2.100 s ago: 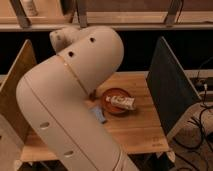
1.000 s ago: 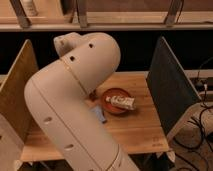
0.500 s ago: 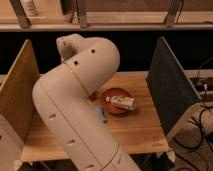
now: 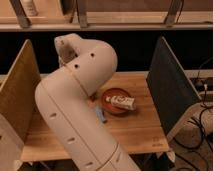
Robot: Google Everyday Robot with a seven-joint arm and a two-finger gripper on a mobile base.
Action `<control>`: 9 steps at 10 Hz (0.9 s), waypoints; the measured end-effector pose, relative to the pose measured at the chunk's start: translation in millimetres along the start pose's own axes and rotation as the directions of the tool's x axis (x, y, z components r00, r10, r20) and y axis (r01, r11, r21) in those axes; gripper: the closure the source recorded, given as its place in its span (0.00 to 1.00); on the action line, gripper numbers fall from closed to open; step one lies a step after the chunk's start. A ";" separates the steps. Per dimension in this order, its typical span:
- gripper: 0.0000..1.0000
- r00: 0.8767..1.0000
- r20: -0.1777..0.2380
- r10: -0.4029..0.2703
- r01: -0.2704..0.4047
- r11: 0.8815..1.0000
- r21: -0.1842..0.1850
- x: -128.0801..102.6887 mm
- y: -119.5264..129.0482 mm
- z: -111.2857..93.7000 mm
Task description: Place the eraser in the ceramic cup
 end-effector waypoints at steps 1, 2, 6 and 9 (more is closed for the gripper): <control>0.96 1.000 0.001 0.007 -0.007 1.000 0.011 -0.5 -2.1 -0.1; 0.96 1.000 0.001 0.009 -0.009 1.000 0.014 -0.4 -2.8 -0.4; 0.96 1.000 0.001 0.011 -0.011 1.000 0.014 -0.4 -2.9 -0.3; 0.96 1.000 0.001 0.011 -0.011 1.000 0.014 -0.5 -2.9 -0.3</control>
